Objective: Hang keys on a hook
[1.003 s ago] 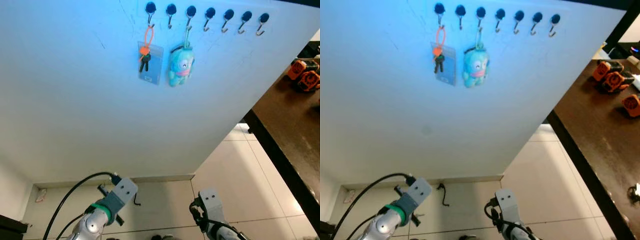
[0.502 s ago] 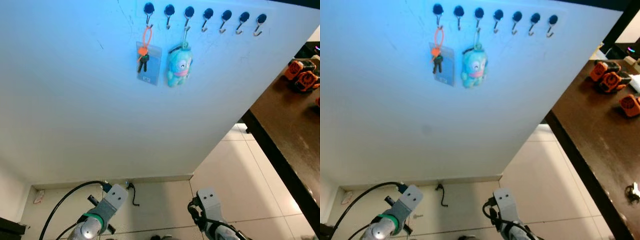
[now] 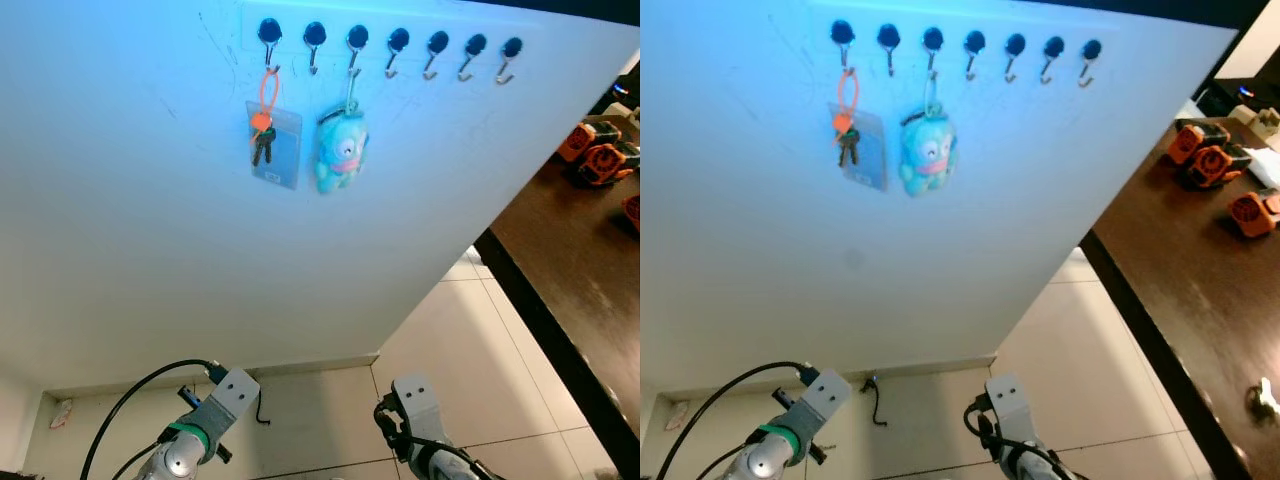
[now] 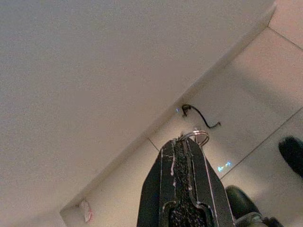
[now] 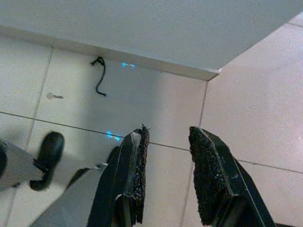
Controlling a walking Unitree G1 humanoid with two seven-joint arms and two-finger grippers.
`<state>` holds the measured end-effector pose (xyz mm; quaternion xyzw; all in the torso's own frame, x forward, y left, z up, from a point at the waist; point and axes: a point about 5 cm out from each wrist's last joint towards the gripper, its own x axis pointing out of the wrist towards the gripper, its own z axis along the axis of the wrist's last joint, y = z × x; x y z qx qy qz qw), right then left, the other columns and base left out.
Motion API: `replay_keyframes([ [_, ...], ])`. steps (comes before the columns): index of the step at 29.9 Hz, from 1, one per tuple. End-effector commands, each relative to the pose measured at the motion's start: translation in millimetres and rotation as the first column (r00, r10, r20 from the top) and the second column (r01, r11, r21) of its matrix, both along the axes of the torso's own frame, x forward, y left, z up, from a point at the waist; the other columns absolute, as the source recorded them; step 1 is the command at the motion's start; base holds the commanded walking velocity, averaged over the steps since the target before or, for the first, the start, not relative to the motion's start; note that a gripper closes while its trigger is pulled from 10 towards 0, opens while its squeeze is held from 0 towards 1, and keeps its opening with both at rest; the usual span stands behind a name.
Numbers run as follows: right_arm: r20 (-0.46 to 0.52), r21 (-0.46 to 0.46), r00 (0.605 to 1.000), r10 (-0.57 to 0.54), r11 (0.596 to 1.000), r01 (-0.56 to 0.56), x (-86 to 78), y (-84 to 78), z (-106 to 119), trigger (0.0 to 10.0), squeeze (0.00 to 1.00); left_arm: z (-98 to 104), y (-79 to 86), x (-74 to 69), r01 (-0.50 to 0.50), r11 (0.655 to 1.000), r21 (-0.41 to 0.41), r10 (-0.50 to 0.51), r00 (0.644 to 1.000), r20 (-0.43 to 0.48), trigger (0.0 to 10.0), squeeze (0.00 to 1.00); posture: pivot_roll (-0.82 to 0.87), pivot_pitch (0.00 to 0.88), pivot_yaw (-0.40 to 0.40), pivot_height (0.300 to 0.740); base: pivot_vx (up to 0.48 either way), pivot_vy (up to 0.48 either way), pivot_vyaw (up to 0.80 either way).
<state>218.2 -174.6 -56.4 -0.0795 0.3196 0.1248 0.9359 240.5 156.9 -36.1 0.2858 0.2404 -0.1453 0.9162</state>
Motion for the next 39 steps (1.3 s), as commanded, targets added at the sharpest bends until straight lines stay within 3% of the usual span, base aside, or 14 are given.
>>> replay_keyframes([
  [1, -0.018, 0.002, 1.000, 0.003, 1.000, -0.003, -3.0, 1.9, -3, 10.0, 0.00, -7, 3.2, -9.0, -0.004, 1.000, 0.013, 0.004, 1.000, -0.027, 10.0, 0.00, -0.01, 0.067, -0.063, 0.740, 0.349, 0.000, 0.00],
  [13, -0.018, 0.003, 1.000, 0.003, 1.000, -0.003, -2.5, 2.3, -2, 10.0, 0.00, -6, 2.8, -5.6, -0.004, 1.000, 0.016, 0.005, 1.000, -0.013, 10.0, 0.00, -0.01, 0.064, -0.063, 0.740, 0.331, 0.000, 0.00],
  [21, -0.023, 0.001, 1.000, 0.003, 1.000, -0.003, -4.1, 2.3, -3, 10.0, 0.00, 1, -0.3, -9.5, 0.148, 0.989, 0.008, -0.148, 0.987, 0.065, 10.0, 0.00, -0.01, 0.069, -0.063, 0.740, 0.000, 0.000, 0.00],
  [27, -0.032, -0.004, 0.999, 0.002, 1.000, -0.002, -6.5, 1.1, -5, 10.0, 0.00, 13, 0.6, -18.9, 0.331, 0.944, 0.007, -0.330, 0.937, 0.111, 10.0, 0.00, 0.00, 0.075, -0.062, 0.740, 0.000, 0.000, 0.00],
  [29, -0.035, -0.004, 0.999, 0.003, 1.000, -0.003, -7.2, 1.2, -5, 10.0, 0.00, 25, 2.8, -18.8, 0.380, 0.924, 0.029, -0.380, 0.910, 0.165, 10.0, 0.00, 0.00, 0.075, -0.062, 0.740, 0.000, 0.000, 0.00],
  [31, -0.035, -0.004, 0.999, 0.003, 1.000, -0.003, -7.2, 1.2, -5, 10.0, 0.00, 25, 2.8, -18.8, 0.380, 0.924, 0.029, -0.380, 0.910, 0.165, 10.0, 0.00, 0.00, 0.075, -0.062, 0.740, 0.000, 0.000, 0.00],
  [35, -0.036, -0.003, 0.999, 0.005, 1.000, -0.005, -7.3, 2.3, -5, 10.0, 0.00, 55, 7.4, -14.6, 0.431, 0.898, 0.088, -0.437, 0.854, 0.281, 10.0, 0.00, 0.00, 0.078, -0.060, 0.740, 0.000, 0.000, 0.00],
  [36, -0.036, -0.003, 0.999, 0.005, 1.000, -0.005, -7.3, 2.3, -5, 10.0, 0.00, 55, 7.4, -14.6, 0.431, 0.898, 0.088, -0.437, 0.854, 0.281, 10.0, 0.00, 0.00, 0.078, -0.060, 0.740, 0.000, 0.000, 0.00],
  [37, -0.036, -0.003, 0.999, 0.005, 1.000, -0.005, -7.3, 2.4, -6, 10.0, 0.00, 64, 8.5, -13.8, 0.442, 0.891, 0.105, -0.451, 0.837, 0.308, 10.0, 0.00, 0.00, 0.078, -0.060, 0.740, 0.000, 0.000, 0.00],
  [38, -0.042, -0.004, 0.999, 0.015, 1.000, -0.015, -8.3, 3.5, -6, 10.0, 0.00, 95, 13.6, -9.4, 0.422, 0.898, 0.124, -0.433, 0.799, 0.418, 10.0, 0.00, 0.02, 0.083, -0.066, 0.740, 0.000, 0.000, 0.00],
  [39, -0.042, -0.004, 0.999, 0.015, 1.000, -0.015, -8.3, 3.5, -6, 10.0, 0.00, 95, 13.6, -9.4, 0.422, 0.898, 0.124, -0.433, 0.799, 0.418, 10.0, 0.00, 0.02, 0.083, -0.066, 0.740, 0.000, 0.000, 0.00],
])
